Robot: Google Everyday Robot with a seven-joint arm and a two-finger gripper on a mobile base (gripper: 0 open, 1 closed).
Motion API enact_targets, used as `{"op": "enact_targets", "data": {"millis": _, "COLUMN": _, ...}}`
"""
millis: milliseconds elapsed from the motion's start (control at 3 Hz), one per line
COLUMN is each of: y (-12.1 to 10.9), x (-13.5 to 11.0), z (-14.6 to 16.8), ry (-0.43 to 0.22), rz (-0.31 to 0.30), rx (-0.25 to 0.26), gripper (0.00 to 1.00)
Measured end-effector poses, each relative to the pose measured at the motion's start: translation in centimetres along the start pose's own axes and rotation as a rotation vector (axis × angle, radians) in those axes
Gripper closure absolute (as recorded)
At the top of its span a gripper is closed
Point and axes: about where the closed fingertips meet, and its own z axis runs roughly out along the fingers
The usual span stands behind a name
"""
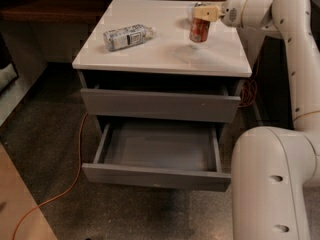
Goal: Place coke can into middle drawer
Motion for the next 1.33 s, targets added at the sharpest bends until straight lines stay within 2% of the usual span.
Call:
{"op": "enact_targets", "data": {"millis": 333, "y": 2.7, "x": -1.2, "z": -1.5, "ry": -0.034, "rz": 0.007, "rx": -0.094, "gripper": 1.00}}
{"op": "enact_targets", "data": {"millis": 667, "y": 6.7, "x": -1.6, "z": -4.1, "ry": -0.025, "rz": 0.017, "rx": -0.197, "gripper": 1.00}}
{"op": "enact_targets", "data": {"millis": 1000, "y": 9.5, "x": -0.7, "z": -5.6, "ry": -0.004, "rz": 0.029, "rx": -0.242, "gripper": 1.00}}
{"op": "enact_targets", "data": {"millis": 1333, "y": 12.7, "x": 0.6, "z": -7.1, "ry": 0.022, "rz": 0.016, "rx": -0.283, "gripper": 1.00}}
